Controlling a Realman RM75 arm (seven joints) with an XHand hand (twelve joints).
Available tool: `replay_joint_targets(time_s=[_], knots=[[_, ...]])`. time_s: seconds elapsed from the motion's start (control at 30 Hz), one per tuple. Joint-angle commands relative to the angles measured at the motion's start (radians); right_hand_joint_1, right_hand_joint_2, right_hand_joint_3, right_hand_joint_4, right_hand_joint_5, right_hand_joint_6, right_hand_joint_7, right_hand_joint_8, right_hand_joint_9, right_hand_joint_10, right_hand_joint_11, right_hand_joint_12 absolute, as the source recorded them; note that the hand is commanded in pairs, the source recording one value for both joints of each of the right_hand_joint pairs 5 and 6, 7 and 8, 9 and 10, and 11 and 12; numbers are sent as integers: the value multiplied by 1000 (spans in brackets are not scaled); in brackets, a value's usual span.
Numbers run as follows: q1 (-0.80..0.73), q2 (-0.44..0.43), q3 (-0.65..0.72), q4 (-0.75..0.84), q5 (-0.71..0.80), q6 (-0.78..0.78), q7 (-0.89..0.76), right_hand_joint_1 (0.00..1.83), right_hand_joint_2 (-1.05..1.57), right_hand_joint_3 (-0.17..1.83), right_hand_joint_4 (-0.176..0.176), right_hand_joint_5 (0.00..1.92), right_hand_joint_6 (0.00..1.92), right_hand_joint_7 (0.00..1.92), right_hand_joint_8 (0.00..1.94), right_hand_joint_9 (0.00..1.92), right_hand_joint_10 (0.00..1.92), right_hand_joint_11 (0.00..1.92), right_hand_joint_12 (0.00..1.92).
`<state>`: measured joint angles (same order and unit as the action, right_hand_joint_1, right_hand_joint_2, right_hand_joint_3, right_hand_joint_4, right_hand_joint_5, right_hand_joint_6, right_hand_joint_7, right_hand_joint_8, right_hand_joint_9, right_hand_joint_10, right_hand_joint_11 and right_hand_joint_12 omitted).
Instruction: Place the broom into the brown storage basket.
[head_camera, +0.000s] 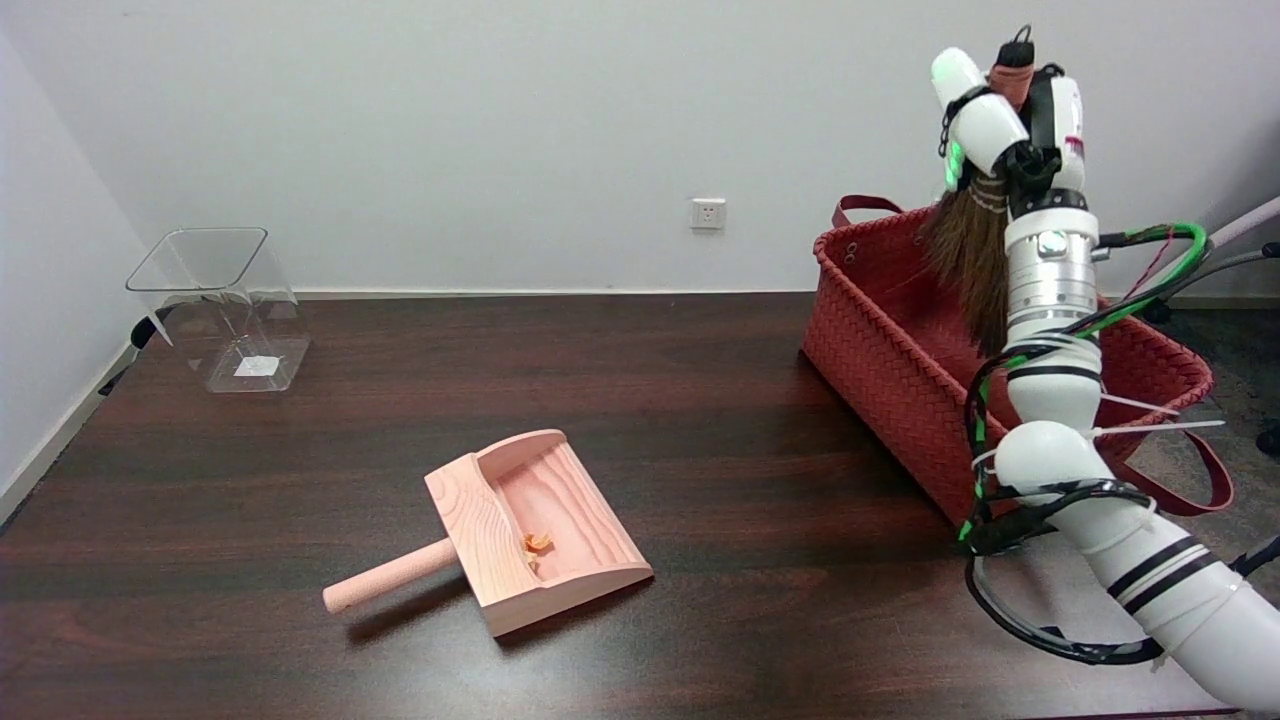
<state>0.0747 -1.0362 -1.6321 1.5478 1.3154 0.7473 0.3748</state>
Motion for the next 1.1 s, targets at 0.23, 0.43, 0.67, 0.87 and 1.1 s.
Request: replay_joint_targets(time_s=[0.23, 0.43, 0.67, 0.87, 1.1], knots=[[56, 19, -194, -368, -114, 180, 314, 765, 1434, 23, 0, 1920, 1920, 1920, 1920, 1920, 1920, 1920, 1920], [70, 2, -236, -420, -132, 174, 311, 760, 1455, 41, 0, 1920, 1920, 1920, 1920, 1920, 1920, 1920, 1920], [84, -35, -265, -469, -134, 179, 317, 757, 1460, 75, 0, 1920, 1920, 1920, 1920, 1920, 1920, 1920, 1920], [85, -40, -280, -455, -142, 180, 317, 764, 1429, 116, 0, 1920, 1920, 1920, 1920, 1920, 1920, 1920, 1920], [66, -40, -269, -394, -174, 171, 304, 819, 1163, 119, 0, 1482, 1482, 1826, 1826, 1482, 1482, 1482, 1482]])
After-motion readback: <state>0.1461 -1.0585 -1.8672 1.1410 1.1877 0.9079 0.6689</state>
